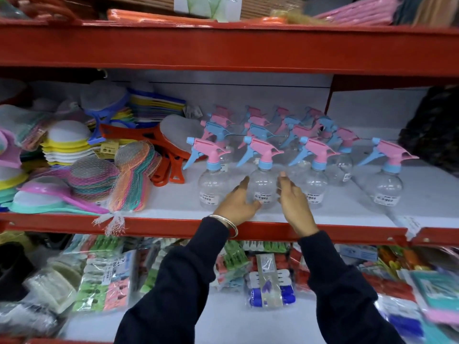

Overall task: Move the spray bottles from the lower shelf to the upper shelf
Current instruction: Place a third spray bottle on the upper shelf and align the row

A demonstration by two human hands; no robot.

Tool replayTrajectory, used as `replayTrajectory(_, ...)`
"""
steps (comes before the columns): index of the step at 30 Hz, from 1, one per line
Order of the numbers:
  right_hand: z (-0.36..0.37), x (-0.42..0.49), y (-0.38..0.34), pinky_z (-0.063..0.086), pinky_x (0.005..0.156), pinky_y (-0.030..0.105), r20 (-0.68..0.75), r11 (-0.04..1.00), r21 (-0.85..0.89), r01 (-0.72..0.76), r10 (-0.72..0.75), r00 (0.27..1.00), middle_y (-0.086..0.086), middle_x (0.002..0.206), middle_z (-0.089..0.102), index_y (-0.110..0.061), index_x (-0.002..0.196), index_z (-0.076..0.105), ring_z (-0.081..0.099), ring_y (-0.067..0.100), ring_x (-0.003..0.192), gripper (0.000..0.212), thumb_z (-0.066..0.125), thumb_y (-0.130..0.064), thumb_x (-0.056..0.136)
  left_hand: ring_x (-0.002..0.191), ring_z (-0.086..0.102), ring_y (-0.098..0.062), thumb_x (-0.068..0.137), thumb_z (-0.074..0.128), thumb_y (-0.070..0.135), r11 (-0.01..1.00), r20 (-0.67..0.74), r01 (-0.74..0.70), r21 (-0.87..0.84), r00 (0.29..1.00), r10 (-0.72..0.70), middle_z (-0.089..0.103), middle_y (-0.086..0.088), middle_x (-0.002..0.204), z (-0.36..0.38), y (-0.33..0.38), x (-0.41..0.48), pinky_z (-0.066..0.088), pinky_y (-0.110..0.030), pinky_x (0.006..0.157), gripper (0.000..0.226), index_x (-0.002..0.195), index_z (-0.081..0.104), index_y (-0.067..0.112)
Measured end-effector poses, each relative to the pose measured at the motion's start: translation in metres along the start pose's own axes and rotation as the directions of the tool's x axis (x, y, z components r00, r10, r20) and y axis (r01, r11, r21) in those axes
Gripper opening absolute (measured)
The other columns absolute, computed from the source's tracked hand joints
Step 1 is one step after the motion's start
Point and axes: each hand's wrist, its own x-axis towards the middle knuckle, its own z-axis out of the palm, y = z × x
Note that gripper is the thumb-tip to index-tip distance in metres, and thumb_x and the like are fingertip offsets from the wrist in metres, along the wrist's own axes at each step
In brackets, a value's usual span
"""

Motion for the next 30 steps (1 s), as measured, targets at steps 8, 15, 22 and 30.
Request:
replayTrajectory(8,-0.016,-0.01,0.006,0.045,0.098,0.052,-0.033,0.995,0.077,0.066,-0.064,0.997,0.001,0.099,0.068,-0.024,0.093,0.063,0.061,0.024,0.103,0.049,0.029,-0.06,0.089,0.134,0.036,-0.019,0.088,0.056,0.028,1.0,-0.199,-0.021,-0.024,0.98,0.015,0.03,-0.003,0.151,0.012,0.0,-0.013,0.033,-0.037,0.11,0.072,0.147,0.016,0.018)
replayTrajectory(15,-0.069,-0.014,0.025,0.035,0.095,0.013,-0.334,0.982,0.083,0.17,-0.133,0.933,0.0,0.133,0.054,-0.02,0.129,0.049,0.048,0.005,0.119,0.047,0.03,-0.048,0.096,0.118,0.043,-0.003,0.089,0.054,0.026,0.945,-0.376,-0.327,0.0,0.876,0.303,0.044,0.005,0.134,0.065,0.049,-0.024,0.038,-0.025,0.101,0.05,0.136,0.037,0.02)
replayTrajectory(22,-0.099,0.003,0.028,0.031,0.088,0.027,-0.088,1.0,-0.02,0.004,-0.006,0.996,0.014,0.127,0.056,-0.018,0.121,0.052,0.049,0.019,0.106,0.053,0.021,-0.052,0.095,0.138,0.03,-0.023,0.085,0.058,0.03,0.996,-0.014,-0.021,-0.086,1.0,0.02,0.023,-0.005,0.154,0.087,0.072,0.029,0.033,-0.04,0.111,0.079,0.148,0.011,0.018)
replayTrajectory(30,-0.113,0.007,0.034,0.048,0.093,0.05,-0.038,1.0,0.013,-0.001,0.001,0.999,0.006,0.089,0.064,-0.026,0.084,0.06,0.062,0.025,0.093,0.057,0.022,-0.069,0.086,0.137,0.032,-0.02,0.087,0.058,0.03,0.998,-0.111,-0.028,-0.052,0.994,0.022,0.027,-0.004,0.153,0.099,0.065,0.02,0.032,-0.04,0.112,0.074,0.147,0.017,0.014)
